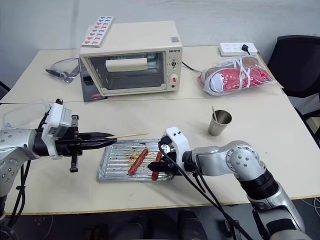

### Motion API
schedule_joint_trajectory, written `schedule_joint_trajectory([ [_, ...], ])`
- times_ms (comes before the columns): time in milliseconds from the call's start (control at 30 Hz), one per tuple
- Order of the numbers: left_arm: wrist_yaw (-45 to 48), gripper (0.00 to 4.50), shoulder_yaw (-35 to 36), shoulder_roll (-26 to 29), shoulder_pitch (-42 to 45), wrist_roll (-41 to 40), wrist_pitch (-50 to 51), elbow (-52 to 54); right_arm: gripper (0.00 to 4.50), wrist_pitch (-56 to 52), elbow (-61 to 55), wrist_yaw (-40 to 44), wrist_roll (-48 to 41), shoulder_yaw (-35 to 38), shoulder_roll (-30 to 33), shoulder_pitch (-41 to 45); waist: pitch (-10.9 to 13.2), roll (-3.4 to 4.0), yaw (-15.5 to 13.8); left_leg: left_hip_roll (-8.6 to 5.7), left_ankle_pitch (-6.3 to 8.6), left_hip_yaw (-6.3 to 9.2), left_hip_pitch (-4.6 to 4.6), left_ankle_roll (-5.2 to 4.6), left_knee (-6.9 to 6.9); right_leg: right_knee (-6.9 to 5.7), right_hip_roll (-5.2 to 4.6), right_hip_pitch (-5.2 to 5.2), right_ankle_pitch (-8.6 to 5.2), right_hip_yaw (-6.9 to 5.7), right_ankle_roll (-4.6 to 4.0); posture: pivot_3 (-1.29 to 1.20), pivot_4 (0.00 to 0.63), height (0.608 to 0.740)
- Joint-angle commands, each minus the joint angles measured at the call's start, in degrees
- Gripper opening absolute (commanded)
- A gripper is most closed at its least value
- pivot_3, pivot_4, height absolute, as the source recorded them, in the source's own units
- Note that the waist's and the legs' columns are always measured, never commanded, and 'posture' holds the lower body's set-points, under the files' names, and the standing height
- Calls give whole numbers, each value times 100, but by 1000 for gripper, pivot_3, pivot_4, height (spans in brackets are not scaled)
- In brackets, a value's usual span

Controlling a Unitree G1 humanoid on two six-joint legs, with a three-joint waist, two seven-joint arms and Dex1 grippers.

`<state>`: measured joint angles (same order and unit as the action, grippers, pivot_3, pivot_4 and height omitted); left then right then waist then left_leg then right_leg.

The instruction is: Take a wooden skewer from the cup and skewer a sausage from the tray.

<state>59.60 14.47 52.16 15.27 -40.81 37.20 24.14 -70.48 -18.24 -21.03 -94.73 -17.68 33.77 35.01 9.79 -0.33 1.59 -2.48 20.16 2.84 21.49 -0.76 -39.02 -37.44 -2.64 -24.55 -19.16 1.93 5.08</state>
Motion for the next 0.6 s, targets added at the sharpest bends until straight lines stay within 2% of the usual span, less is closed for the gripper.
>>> schedule_joint_trajectory([
  [33, 2, 0, 31, -6, 49, -47, -119, 111, 3385, -56, -84, 1, -109, -2, -39, 14, 0, 0, -1, 0, 0, 0, 0, 0, 0, 0, 0, 0, 0, 0, 0, 0, 150, 740],
  [267, -24, 0, -7, -20, 84, -38, -151, 96, 3385, -202, 60, 183, 371, -115, -279, -4, 0, 0, 0, 0, 0, 0, 0, 0, 0, -1, 0, -1, 0, 0, 0, 0, 150, 740],
  [600, -33, 0, -16, -3, 149, -28, -156, 51, 3385, -428, 90, 967, 1871, -292, -557, 238, 0, 0, 4, -1, 0, 0, -1, 0, -1, -4, 0, 0, 0, 0, 0, 0, 150, 740],
])
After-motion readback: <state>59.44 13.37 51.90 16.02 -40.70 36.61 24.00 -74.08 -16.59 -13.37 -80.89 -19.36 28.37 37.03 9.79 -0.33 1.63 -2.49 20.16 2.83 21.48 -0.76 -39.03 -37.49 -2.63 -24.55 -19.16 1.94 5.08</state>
